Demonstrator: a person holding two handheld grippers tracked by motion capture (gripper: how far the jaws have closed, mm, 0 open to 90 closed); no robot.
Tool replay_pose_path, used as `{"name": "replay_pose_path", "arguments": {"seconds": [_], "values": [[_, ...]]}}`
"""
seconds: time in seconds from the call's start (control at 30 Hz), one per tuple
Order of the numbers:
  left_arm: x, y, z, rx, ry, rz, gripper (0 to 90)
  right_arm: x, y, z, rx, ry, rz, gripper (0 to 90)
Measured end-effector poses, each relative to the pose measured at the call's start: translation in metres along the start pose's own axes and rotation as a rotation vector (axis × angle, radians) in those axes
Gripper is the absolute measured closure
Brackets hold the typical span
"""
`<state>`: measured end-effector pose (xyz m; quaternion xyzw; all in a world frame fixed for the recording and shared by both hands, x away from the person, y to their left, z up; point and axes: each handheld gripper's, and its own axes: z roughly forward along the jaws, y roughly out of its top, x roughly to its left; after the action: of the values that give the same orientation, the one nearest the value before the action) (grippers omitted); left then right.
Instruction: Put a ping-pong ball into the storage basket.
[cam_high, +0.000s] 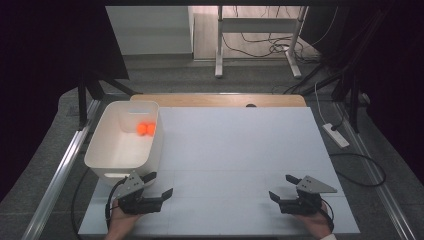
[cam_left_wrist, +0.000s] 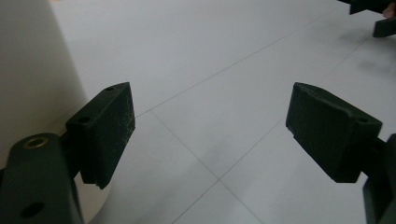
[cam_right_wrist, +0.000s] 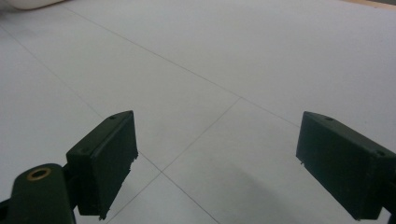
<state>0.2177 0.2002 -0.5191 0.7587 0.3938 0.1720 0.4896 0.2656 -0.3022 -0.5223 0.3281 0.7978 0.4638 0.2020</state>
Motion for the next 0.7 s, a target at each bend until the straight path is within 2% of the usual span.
{"name": "replay_pose_path", "arguments": {"seconds": [0.2,0.5,0.7], "values": [[-0.0009,-0.0046,0.0042,0.017,0.002,0.012,16.8,0.0010,-0.0001,0.0006,0.005,0.005,-0.007,12.1],[-0.0015,-0.0050,0.0090,0.023,-0.019,-0.001,16.8,0.0014,-0.0001,0.0007,0.006,0.005,-0.011,12.1],[-0.0016,-0.0051,0.0102,0.027,-0.014,0.002,16.8,0.0012,-0.0002,0.0006,0.004,0.009,-0.010,12.1]]}}
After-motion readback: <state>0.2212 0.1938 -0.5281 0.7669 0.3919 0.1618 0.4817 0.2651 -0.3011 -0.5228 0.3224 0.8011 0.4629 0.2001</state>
